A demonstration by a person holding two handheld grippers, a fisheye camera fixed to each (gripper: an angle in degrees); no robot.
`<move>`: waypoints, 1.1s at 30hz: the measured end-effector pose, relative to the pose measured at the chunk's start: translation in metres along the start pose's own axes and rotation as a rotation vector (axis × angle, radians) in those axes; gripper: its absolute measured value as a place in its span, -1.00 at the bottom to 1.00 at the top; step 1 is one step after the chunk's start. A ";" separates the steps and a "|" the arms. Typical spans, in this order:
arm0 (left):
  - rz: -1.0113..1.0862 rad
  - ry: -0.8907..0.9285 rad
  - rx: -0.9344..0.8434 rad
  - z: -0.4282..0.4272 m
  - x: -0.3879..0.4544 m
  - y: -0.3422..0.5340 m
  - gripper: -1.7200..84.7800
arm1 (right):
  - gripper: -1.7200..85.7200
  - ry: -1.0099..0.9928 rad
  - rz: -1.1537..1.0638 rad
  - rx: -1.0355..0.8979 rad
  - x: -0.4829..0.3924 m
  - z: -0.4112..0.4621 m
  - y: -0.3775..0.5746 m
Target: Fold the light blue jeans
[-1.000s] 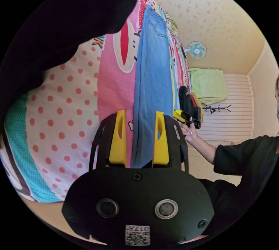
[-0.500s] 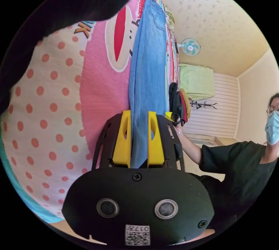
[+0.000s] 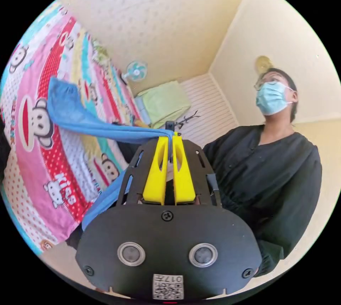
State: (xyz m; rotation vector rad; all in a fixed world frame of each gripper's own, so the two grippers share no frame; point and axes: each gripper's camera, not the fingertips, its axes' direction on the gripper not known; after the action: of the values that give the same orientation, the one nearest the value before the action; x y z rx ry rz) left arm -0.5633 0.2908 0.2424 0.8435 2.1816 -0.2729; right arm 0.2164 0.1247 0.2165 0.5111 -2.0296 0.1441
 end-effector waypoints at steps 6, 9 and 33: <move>0.383 0.000 0.172 0.047 0.163 -0.042 -0.97 | -0.95 -0.027 -0.447 -0.123 -0.161 -0.019 -0.069; 0.442 -0.021 0.251 0.066 0.202 -0.064 -0.97 | -0.95 0.028 -0.521 -0.115 -0.207 -0.031 -0.097; -0.595 -0.538 -0.002 0.175 -0.149 0.036 -0.89 | -0.90 0.713 0.365 -0.409 0.107 -0.016 0.016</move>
State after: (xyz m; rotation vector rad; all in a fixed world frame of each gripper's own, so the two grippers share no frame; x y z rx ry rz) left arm -0.3649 0.1697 0.2334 0.0669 1.8567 -0.7002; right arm 0.1780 0.1129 0.3180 -0.1665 -1.3727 0.1050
